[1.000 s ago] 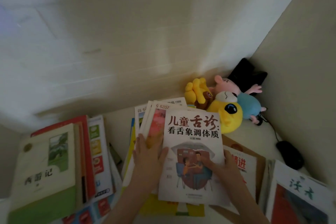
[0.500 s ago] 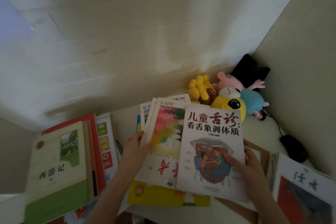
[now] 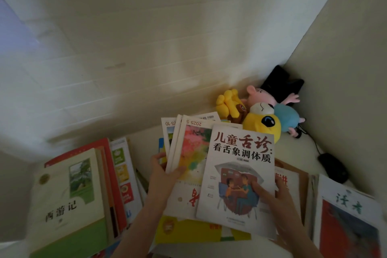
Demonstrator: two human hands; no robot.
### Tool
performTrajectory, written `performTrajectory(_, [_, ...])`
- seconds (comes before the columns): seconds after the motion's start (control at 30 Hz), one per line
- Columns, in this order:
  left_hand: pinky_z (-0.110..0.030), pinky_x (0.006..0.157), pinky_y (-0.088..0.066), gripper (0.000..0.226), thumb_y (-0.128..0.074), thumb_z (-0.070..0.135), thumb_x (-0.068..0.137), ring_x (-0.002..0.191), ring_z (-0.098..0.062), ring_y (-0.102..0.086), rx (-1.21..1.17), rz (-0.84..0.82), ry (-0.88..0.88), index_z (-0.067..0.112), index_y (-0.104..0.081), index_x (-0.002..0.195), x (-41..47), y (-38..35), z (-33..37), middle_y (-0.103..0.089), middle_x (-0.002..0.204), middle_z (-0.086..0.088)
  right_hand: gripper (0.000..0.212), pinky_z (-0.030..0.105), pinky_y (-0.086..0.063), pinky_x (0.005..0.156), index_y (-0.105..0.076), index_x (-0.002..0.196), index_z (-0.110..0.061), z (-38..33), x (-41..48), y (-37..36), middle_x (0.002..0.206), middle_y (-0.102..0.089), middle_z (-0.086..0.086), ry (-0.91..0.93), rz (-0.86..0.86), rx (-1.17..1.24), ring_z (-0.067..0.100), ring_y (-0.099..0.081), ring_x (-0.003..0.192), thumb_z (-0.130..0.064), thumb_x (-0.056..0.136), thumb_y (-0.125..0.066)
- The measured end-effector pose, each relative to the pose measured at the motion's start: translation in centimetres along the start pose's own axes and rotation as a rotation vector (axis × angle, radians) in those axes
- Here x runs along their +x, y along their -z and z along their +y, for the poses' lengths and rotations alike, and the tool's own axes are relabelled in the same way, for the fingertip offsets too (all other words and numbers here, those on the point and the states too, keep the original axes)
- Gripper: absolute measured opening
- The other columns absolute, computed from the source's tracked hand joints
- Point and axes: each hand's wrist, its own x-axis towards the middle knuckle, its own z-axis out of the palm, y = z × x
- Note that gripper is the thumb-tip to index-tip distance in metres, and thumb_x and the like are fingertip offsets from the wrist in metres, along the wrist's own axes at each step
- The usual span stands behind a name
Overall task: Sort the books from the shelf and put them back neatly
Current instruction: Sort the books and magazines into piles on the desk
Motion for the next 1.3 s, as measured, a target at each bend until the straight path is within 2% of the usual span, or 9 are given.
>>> performTrajectory(0.27, [-0.013,0.053,-0.049,0.020,-0.063,0.020,0.090,0.073,-0.007,-0.065,0.040,-0.091,-0.081,0.018,-0.059,0.110,0.0,-0.2,1.1,-0.066,0.089,0.003,0.038,0.039,-0.058,0.064,-0.057,0.116,-0.023,0.0,0.2,-1.3,0.102,-0.071,0.006,0.001,-0.016,-0.078,0.025,-0.071,0.084,-0.018,0.081,-0.072])
performTrajectory(0.47, [-0.032,0.064,-0.055,0.018,-0.058,0.022,0.094,0.076,-0.017,-0.066,0.198,-0.043,-0.254,0.021,-0.057,0.111,0.2,2.2,5.1,-0.067,0.088,0.001,0.033,0.022,-0.054,0.051,-0.059,0.110,-0.014,0.6,0.6,-2.3,0.101,-0.070,0.005,-0.018,-0.029,-0.136,0.020,-0.069,0.083,-0.015,0.081,-0.073])
performTrajectory(0.63, [-0.022,0.055,-0.042,0.016,-0.055,0.026,0.095,0.069,-0.008,-0.060,0.424,0.051,-0.459,0.026,-0.057,0.111,0.6,5.3,10.3,-0.063,0.081,0.008,0.080,0.044,-0.042,0.098,-0.045,0.133,-0.015,0.6,1.1,-3.2,0.135,-0.041,0.014,0.034,0.087,-0.504,0.031,-0.039,0.125,-0.037,0.067,-0.084])
performTrajectory(0.8, [-0.031,0.060,-0.038,0.022,-0.049,0.030,0.098,0.066,-0.024,-0.059,0.850,0.208,-0.762,0.027,-0.056,0.119,-0.6,6.7,14.3,-0.061,0.075,0.001,0.114,0.054,-0.012,0.113,-0.005,0.150,-0.026,-4.5,0.8,-4.7,0.156,0.002,0.006,0.678,0.157,-0.765,0.028,0.000,0.144,-0.057,0.066,-0.075])
performTrajectory(0.93, [-0.025,0.053,-0.032,0.024,-0.050,0.022,0.094,0.072,-0.027,-0.067,1.046,0.274,-1.160,0.027,-0.064,0.113,-1.5,6.1,17.5,-0.071,0.087,-0.001,0.103,0.056,-0.006,0.118,-0.010,0.151,-0.017,-15.0,-0.7,-8.7,0.158,-0.001,0.016,1.396,0.051,-0.989,0.037,0.001,0.146,-0.049,0.074,-0.072])
performTrajectory(1.0, [-0.021,0.050,-0.038,0.030,-0.048,0.029,0.088,0.063,-0.024,-0.068,1.116,0.133,-1.349,0.022,-0.068,0.108,-2.3,5.0,18.7,-0.073,0.083,-0.002,0.103,0.051,-0.016,0.118,-0.017,0.151,-0.012,-19.7,-2.1,-11.3,0.154,-0.027,0.018,1.504,-0.056,-1.227,0.034,-0.021,0.144,-0.054,0.071,-0.067])
performTrajectory(1.07, [-0.018,0.047,-0.031,0.028,-0.063,0.021,0.083,0.054,-0.019,-0.063,1.250,0.040,-1.368,0.024,-0.068,0.110,-2.3,3.8,19.2,-0.070,0.074,0.000,0.082,0.041,-0.046,0.094,-0.036,0.143,-0.012,-22.3,-3.1,-12.7,0.117,-0.065,0.011,1.399,-0.102,-1.438,0.030,-0.062,0.107,-0.050,0.077,-0.067])
performTrajectory(1.13, [-0.012,0.041,-0.015,0.041,-0.083,0.002,0.061,0.038,-0.016,-0.052,1.257,0.021,-1.383,0.022,-0.070,0.095,-2.1,3.1,19.3,-0.060,0.054,0.003,0.051,0.030,-0.041,0.068,-0.044,0.128,-0.017,-23.6,-3.1,-12.6,0.088,-0.060,-0.002,1.140,-0.117,-1.610,0.021,-0.056,0.074,-0.049,0.090,-0.055])
performTrajectory(1.3, [-0.024,0.042,-0.036,0.046,-0.079,0.013,0.075,0.045,-0.012,-0.054,1.224,-0.013,-1.331,0.025,-0.042,0.100,-0.9,0.2,17.2,-0.061,0.061,0.006,0.024,0.036,-0.050,0.072,-0.060,0.105,-0.021,-21.7,-1.6,-10.3,0.074,-0.056,-0.005,0.870,-0.261,-1.448,0.015,-0.054,0.070,-0.039,0.090,-0.057])
